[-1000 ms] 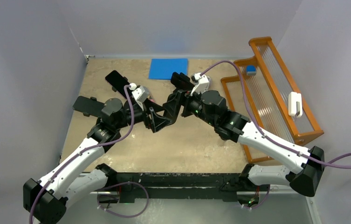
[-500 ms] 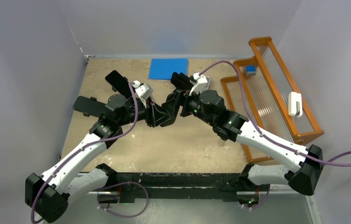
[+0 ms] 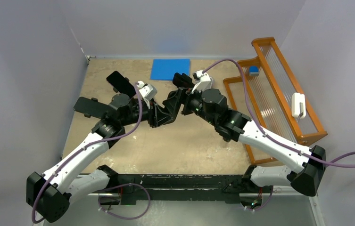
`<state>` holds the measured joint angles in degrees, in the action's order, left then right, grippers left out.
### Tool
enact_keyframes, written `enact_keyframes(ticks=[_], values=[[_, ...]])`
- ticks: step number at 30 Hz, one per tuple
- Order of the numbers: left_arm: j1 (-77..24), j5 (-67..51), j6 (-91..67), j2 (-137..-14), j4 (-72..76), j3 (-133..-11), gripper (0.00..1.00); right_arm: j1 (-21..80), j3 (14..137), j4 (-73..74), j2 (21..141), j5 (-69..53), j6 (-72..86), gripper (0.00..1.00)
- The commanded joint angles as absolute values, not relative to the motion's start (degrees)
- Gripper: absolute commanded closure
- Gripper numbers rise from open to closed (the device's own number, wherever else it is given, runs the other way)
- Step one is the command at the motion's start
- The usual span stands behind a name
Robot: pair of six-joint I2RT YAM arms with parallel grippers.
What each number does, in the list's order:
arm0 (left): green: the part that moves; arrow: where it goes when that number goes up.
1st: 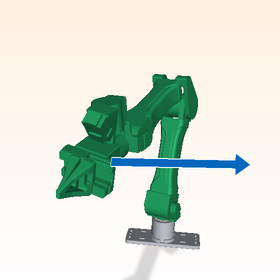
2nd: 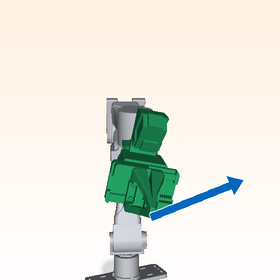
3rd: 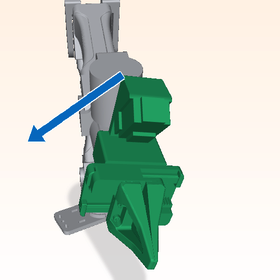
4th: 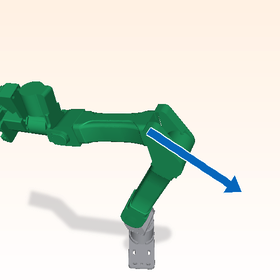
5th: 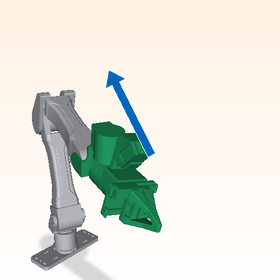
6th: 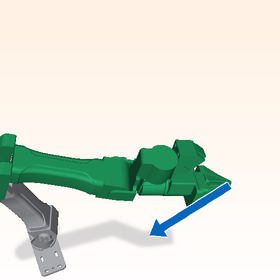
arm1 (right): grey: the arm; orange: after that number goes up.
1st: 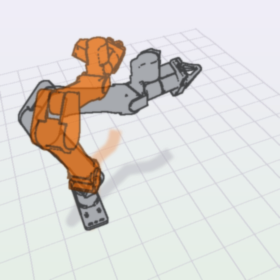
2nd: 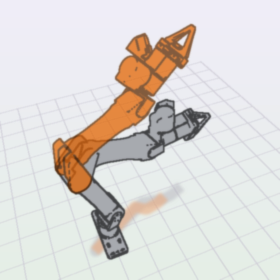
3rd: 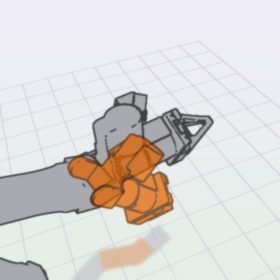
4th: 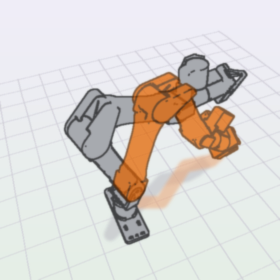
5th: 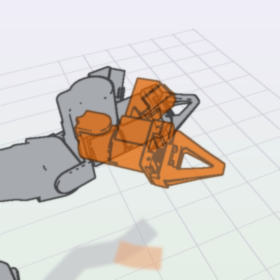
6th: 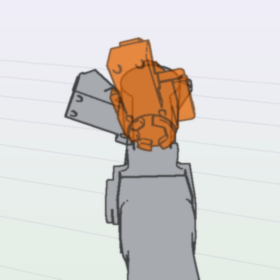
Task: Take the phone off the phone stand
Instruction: Place the phone at the center of the board.
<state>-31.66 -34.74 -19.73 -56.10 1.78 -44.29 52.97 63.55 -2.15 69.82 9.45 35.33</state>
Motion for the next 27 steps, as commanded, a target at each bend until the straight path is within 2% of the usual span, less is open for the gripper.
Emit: enact_keyframes(ticks=[1,6,7,13,21,27], values=[[-32.16,-34.92,-17.89,-55.47,3.08,-46.81,0.74,53.27,67.39,-6.59,69.25,9.93,36.83,0.5],[-32.26,-34.99,-17.67,-55.33,3.16,-46.85,0.97,53.48,67.24,-6.72,69.27,9.23,36.87,0.46],[-32.21,-35.0,-17.67,-55.29,3.23,-46.83,1.0,53.52,67.11,-6.81,69.14,8.81,36.75,0.41],[-32.25,-34.14,-18.17,-53.68,4.72,-45.67,1.0,53.53,64.44,-9.38,66.65,7.51,36.75,0.02],[-32.24,-31.4,-18.75,-51.61,4.83,-45.02,1.0,53.53,63.81,-9.43,64.66,5.87,35.37,0.01],[-32.43,-28.78,-20.68,-48.56,6.57,-43.08,1.0,53.53,58.8,-10.59,56.78,7.45,31.84,0.01]])
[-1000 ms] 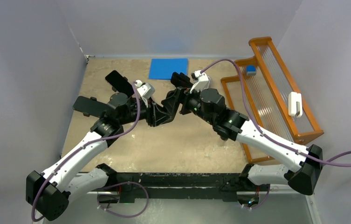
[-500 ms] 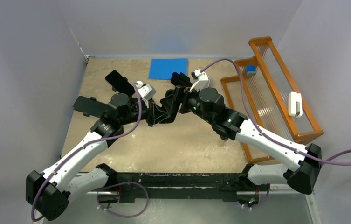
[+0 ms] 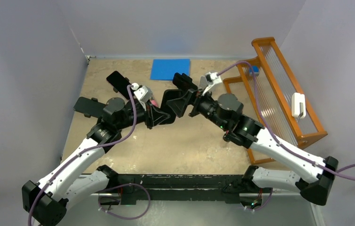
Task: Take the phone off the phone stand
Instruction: Place the phone at the center of the board.
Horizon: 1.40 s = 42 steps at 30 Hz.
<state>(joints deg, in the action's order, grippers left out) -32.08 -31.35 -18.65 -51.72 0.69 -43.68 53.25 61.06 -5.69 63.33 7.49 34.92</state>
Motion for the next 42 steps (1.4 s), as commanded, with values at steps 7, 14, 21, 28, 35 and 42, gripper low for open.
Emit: enact_keyframes(ticks=[7,14,21,28,35,42], values=[[-32.94,-28.96,-27.53,-47.21,5.57,-42.11,1.0,53.48,43.87,-20.88,41.44,2.98,29.75,0.01],[-32.87,-36.72,-38.8,-45.83,-2.68,-38.25,1.0,53.52,32.06,-26.02,31.39,0.68,30.69,0.01],[-32.85,-41.11,-46.89,-37.09,2.82,-31.52,1.0,53.53,27.78,-33.54,37.11,-5.95,32.26,0.06],[-32.82,-44.25,-50.07,-30.7,8.8,-27.73,1.0,53.53,24.81,-49.54,44.72,-10.96,39.48,0.19],[-32.81,-46.73,-50.86,-28.5,13.44,-26.64,1.0,53.53,27.38,-55.58,51.38,-19.52,43.14,0.26],[-32.86,-48.3,-51.43,-29.31,16.06,-26.76,1.0,53.53,28.72,-61.89,56.13,-23.76,48.21,0.43]])
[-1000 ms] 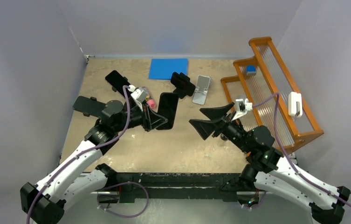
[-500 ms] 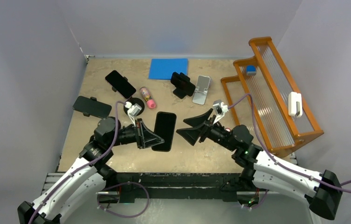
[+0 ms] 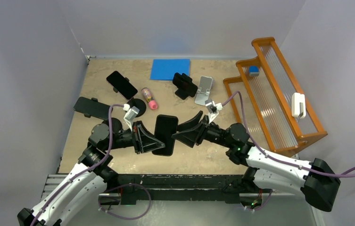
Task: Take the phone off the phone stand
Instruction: Place the phone at the center of the board.
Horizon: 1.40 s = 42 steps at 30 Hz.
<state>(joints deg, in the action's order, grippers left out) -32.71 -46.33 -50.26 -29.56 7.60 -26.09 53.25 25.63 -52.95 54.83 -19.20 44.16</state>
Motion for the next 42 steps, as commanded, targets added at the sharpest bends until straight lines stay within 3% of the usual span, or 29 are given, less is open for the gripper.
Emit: enact_keyframes(ticks=[1,17,25,27,32,36,39,42], values=[[-32.87,-48.48,-51.42,-29.29,16.22,-26.77,1.0,53.53,28.74,-62.81,56.75,-24.17,48.92,0.45],[-32.86,-48.91,-50.04,-30.1,16.49,-25.45,1.0,53.61,30.27,-68.6,62.57,-26.65,54.77,0.69],[-32.87,-47.96,-47.58,-31.11,12.96,-26.47,1.0,53.69,30.68,-67.87,62.65,-27.65,54.36,0.97],[-32.87,-47.36,-47.02,-31.16,11.97,-26.8,0.92,53.7,30.79,-66.94,62.09,-27.48,53.84,1.0],[-32.84,-44.58,-44.82,-31.22,6.89,-28.89,0.47,53.68,30.7,-61.65,58.39,-25.46,51.2,1.0],[-32.81,-39.06,-42.54,-29.38,-0.62,-31.7,0.24,53.7,31.04,-53.73,54.17,-21.67,47.54,1.0],[-32.81,-31.11,-40.78,-27.05,-7.78,-34.09,0.13,53.68,31.55,-44.3,51.2,-16.04,44.4,1.0],[-32.81,-22.09,-38.24,-25.65,-14.37,-37.71,0.11,53.69,32.92,-33.53,50.36,-8.79,41.9,1.0]])
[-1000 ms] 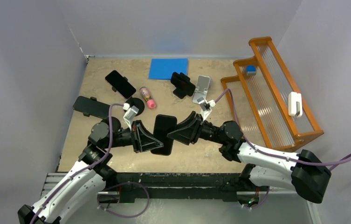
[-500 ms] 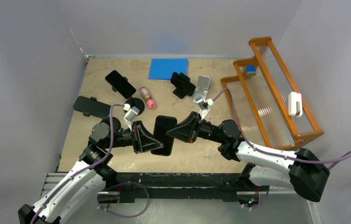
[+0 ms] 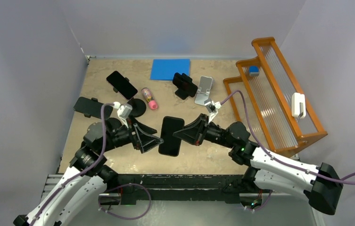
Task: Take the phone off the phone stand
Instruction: Place the phone at the center of the board.
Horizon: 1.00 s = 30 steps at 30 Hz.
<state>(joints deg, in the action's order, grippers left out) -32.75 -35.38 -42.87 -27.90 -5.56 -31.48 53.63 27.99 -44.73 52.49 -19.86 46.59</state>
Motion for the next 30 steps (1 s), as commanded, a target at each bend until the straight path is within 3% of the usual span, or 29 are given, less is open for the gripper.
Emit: enact_keyframes(ticks=[1,9,23,30], values=[[-32.86,-19.63,-36.83,-25.44,-16.12,-39.05,0.11,53.7,33.22,-30.31,50.65,-7.75,41.58,1.0],[-32.78,-9.21,-25.32,-27.66,-15.82,-46.57,0.1,53.7,30.78,-32.19,58.76,-6.15,44.81,1.0],[-32.85,-13.98,-19.05,-30.29,-7.06,-40.84,0.17,53.77,35.91,-56.4,89.84,-21.23,62.1,1.0],[-32.87,-13.35,-18.81,-28.62,-8.51,-40.72,0.17,54.03,40.79,-58.62,98.58,-19.25,66.35,1.0]])
